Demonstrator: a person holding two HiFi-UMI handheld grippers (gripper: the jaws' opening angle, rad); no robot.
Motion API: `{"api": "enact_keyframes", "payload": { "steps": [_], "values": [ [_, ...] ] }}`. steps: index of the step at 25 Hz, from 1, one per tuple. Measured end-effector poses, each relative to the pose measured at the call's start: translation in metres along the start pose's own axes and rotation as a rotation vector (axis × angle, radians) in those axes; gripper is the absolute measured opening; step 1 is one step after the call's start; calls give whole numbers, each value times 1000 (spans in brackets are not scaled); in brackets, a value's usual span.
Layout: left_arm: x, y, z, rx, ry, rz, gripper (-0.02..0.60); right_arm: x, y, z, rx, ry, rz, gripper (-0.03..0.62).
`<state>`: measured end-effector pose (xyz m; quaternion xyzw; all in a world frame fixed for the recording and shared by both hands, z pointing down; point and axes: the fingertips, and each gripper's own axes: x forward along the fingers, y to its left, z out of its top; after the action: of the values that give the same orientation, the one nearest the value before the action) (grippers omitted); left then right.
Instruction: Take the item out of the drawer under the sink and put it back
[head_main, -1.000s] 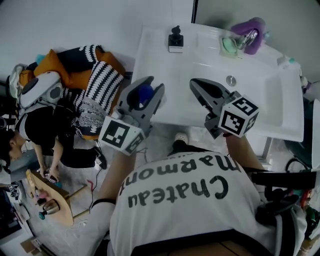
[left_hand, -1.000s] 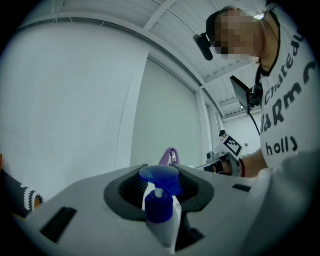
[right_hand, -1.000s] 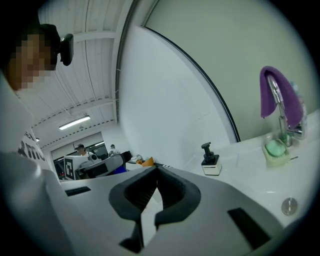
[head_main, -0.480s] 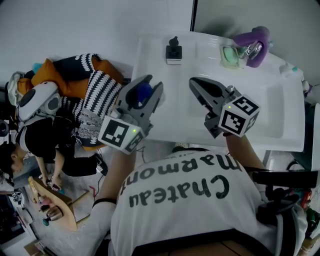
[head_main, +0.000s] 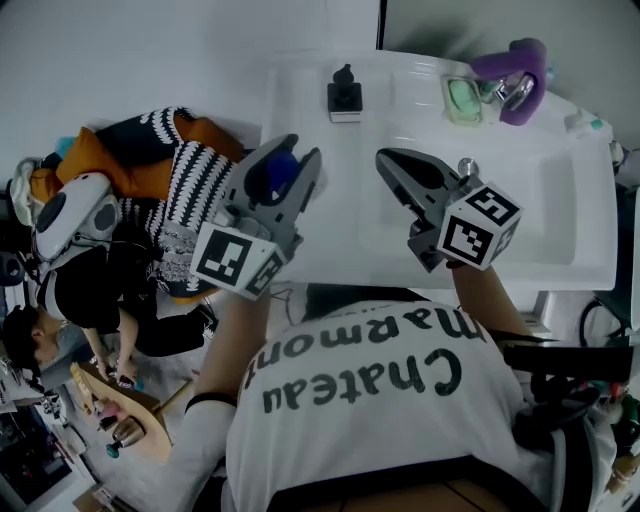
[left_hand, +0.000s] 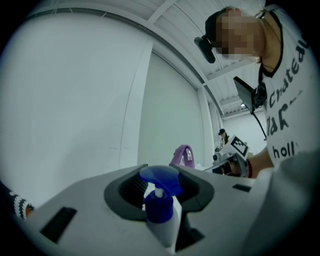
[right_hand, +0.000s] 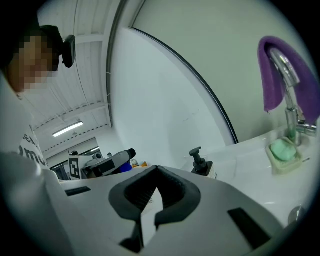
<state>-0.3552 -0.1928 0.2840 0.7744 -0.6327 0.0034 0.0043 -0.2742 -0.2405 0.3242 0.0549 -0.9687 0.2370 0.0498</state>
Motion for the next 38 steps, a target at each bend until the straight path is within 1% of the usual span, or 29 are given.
{"api": "enact_keyframes", "payload": {
  "steps": [5,9,15,19,22,28,35,38],
  "values": [
    [8,17,-1,-8,9,-53,132,0,-6,-1,27,-36,-78,12],
    [14,29,0,-27,9,-111,132,0,-1,7,32,-88,-145,12],
    [27,50,6,-5,9,-198,132,4,13,6,36,-111,-217,12],
    [32,70,5,-2,4,-212,132,11,25,0,35,-111,-242,12],
    [36,83,1,8,2,-237,132,13,32,-5,29,-103,-270,12],
    [74,94,-18,4,32,-270,132,-6,15,-9,50,-93,-343,12],
    [101,111,-33,6,43,-282,132,-27,11,-14,56,-82,-432,12],
    [113,118,-41,6,53,-275,132,-37,8,-15,59,-84,-468,12]
  ]
}}
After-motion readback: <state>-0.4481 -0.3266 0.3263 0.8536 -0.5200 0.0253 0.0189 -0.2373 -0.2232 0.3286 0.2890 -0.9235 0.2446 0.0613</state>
